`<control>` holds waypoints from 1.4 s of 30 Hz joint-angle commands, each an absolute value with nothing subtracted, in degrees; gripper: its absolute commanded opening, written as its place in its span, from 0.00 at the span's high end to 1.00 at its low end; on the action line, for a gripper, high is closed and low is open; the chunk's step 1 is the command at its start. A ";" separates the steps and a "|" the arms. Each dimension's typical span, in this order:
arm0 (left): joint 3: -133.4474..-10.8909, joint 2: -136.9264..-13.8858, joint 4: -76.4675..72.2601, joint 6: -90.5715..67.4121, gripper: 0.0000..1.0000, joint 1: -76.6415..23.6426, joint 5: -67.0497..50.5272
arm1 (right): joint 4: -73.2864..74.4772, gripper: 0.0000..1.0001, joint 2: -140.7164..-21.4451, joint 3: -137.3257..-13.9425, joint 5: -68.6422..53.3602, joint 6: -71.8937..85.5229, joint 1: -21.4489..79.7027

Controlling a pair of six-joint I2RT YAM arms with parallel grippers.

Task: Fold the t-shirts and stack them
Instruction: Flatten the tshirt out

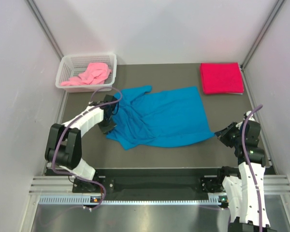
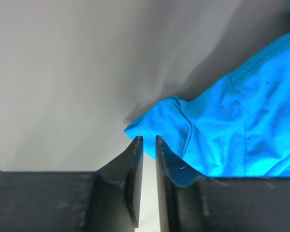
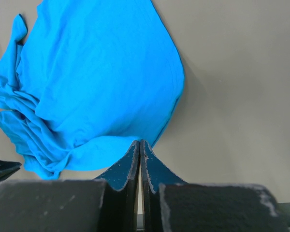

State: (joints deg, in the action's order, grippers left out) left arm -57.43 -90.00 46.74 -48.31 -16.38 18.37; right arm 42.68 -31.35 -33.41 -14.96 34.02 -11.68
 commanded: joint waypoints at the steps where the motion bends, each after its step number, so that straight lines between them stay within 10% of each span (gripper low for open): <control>1: -57.13 -89.21 45.18 -49.04 0.77 -14.77 17.40 | 41.92 1.00 -30.67 -35.51 -14.77 33.05 -12.22; 42: -60.91 -95.18 38.41 -50.45 0.73 -8.26 9.32 | 41.48 1.00 -31.03 -35.95 -14.68 33.22 -12.30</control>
